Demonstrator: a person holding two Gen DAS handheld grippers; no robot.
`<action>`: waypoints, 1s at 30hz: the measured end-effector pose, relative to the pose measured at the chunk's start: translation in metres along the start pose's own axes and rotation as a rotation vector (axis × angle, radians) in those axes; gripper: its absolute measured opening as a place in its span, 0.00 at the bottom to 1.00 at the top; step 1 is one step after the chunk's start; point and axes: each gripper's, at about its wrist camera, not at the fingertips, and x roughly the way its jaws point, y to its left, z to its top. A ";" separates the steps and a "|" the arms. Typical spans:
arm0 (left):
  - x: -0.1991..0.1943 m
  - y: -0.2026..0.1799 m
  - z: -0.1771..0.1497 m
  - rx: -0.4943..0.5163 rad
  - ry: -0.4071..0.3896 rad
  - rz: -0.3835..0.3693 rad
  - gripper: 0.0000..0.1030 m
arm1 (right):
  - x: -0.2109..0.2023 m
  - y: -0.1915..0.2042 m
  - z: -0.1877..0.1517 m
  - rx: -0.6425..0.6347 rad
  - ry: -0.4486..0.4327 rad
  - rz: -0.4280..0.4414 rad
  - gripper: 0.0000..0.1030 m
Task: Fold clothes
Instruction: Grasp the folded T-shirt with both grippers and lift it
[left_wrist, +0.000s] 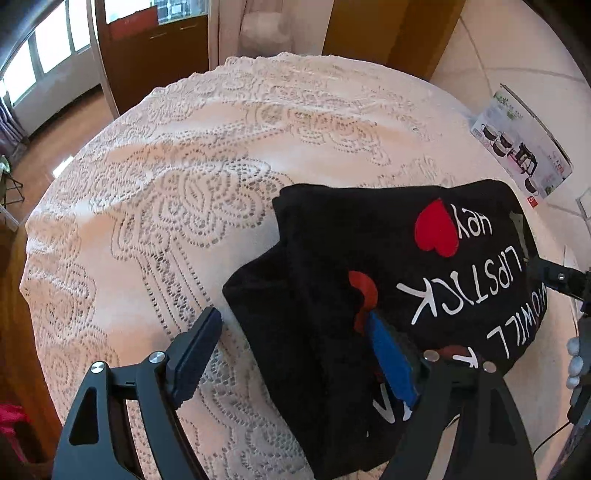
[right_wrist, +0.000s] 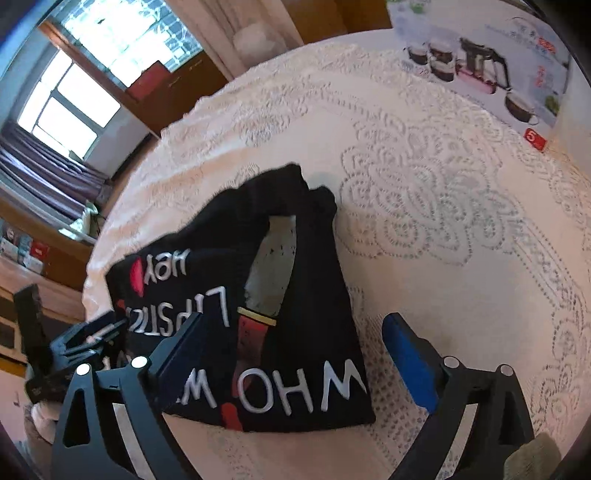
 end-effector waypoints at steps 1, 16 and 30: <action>0.000 0.000 0.000 0.004 -0.001 -0.003 0.76 | 0.002 0.000 0.000 -0.005 -0.002 0.000 0.94; 0.008 -0.007 0.006 0.031 0.002 -0.100 0.32 | 0.011 0.022 0.002 -0.081 0.024 -0.025 0.65; 0.005 -0.008 0.016 0.113 0.026 -0.160 0.16 | 0.001 0.033 -0.013 0.003 0.028 -0.108 0.25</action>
